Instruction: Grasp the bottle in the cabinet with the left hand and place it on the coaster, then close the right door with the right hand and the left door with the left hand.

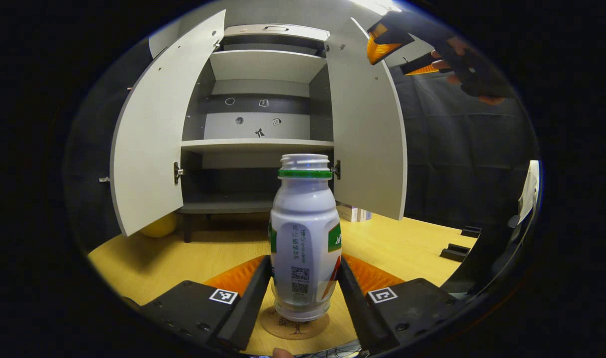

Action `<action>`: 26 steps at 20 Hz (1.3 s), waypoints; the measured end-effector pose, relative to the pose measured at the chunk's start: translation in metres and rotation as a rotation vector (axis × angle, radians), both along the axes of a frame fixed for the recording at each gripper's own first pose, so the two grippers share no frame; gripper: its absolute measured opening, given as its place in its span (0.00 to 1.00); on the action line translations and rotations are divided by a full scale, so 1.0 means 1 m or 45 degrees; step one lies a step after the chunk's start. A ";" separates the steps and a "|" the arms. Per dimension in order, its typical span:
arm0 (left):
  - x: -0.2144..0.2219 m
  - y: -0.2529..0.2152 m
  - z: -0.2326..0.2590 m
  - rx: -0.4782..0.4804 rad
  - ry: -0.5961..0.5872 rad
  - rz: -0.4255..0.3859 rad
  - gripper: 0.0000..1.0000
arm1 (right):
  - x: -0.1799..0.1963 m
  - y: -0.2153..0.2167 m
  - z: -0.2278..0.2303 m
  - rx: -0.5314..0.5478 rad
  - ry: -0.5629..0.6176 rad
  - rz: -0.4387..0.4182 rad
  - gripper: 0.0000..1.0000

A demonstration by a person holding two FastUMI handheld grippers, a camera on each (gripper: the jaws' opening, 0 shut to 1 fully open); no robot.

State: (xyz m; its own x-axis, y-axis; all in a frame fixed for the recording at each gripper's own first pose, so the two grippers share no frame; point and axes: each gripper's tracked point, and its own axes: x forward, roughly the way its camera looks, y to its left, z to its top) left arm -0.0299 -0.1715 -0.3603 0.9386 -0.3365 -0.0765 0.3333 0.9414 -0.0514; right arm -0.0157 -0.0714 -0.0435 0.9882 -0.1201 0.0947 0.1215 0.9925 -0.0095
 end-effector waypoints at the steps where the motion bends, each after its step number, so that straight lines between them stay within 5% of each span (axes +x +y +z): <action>1: 0.000 0.001 -0.004 0.002 0.004 0.003 0.80 | -0.001 -0.001 -0.001 0.002 0.001 0.000 0.98; 12: 0.005 0.007 -0.034 0.038 0.075 0.034 0.83 | -0.002 -0.006 -0.004 -0.050 -0.007 0.007 0.97; 15: -0.004 0.004 -0.037 0.011 0.120 0.011 0.97 | -0.003 -0.006 -0.005 -0.035 0.005 0.010 0.98; 19: -0.026 0.007 -0.042 0.033 0.172 -0.009 0.98 | -0.002 -0.013 -0.004 -0.012 0.036 0.002 0.98; 26: -0.068 0.040 0.017 0.040 0.168 -0.010 0.98 | 0.002 -0.041 0.007 -0.018 0.117 -0.022 0.97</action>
